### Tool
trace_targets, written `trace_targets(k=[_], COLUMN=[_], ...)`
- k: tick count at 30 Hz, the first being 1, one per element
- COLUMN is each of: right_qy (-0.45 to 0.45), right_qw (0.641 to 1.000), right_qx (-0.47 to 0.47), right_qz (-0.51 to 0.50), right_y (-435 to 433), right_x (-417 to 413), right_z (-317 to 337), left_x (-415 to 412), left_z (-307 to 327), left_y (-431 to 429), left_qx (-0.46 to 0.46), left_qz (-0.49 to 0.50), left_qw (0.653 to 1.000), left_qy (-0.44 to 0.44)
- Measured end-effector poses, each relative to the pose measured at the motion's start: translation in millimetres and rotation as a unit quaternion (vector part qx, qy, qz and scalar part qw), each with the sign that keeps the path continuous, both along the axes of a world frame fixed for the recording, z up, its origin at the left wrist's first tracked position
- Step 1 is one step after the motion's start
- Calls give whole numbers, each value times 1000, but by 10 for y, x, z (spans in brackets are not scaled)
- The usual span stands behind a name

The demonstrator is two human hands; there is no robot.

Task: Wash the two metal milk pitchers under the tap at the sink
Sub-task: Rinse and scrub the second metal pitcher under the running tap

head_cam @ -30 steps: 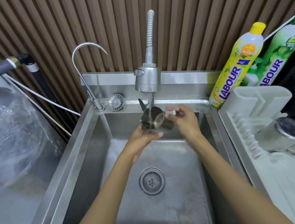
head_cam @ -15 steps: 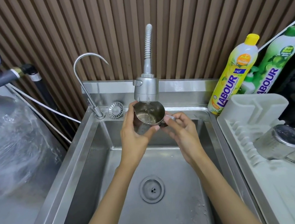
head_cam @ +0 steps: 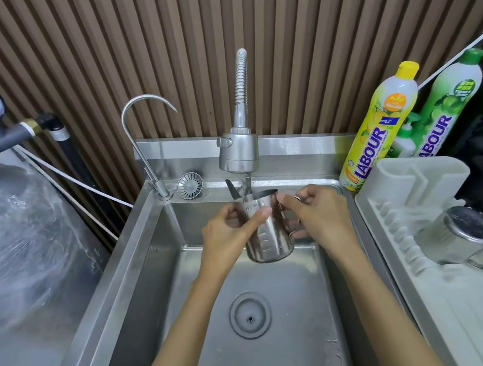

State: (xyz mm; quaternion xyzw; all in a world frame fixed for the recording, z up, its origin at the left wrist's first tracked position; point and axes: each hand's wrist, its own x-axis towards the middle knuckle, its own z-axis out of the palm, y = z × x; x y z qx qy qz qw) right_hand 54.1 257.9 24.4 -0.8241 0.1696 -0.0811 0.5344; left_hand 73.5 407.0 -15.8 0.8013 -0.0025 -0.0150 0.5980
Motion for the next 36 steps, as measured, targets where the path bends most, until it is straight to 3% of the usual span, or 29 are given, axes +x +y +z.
trace_targets(k=[5, 10, 13, 16, 19, 26, 28, 30, 33, 36], right_qy=[-66, -126, -107, -82, -62, -20, -21, -39, -61, -87], right_qw=[991, 991, 978, 946, 934, 966, 984, 999, 983, 974], right_qx=[-113, 47, 163, 294, 332, 252, 173, 37, -174, -207], right_qz=[-8, 26, 70, 108, 114, 52, 23, 2, -9, -19], right_y=[55, 122, 140, 176, 210, 192, 135, 91, 91, 138], right_x=[-42, 15, 71, 99, 62, -4, 8, 5, -54, -117], right_z=[26, -87, -143, -253, -292, -57, 44, 145, 279, 317], left_x=[84, 124, 101, 49, -12, -90, -93, -78, -15, 82], left_z=[-75, -11, 49, 144, 237, 285, 273, 270, 277, 257], left_y=[-37, -59, -11, 60, 106, 45, 16, -1, 22, 31], left_qx=[-151, -201, -164, -43, 37, 118, 97, 61, -25, -95], left_qz=[-95, -45, -8, 8, 31, 124, 104, 61, -29, -71], left_qw=[983, 978, 982, 981, 974, 975, 985, 995, 999, 992], left_qy=[43, -25, -89, -189, -224, -141, -101, -60, 20, 35])
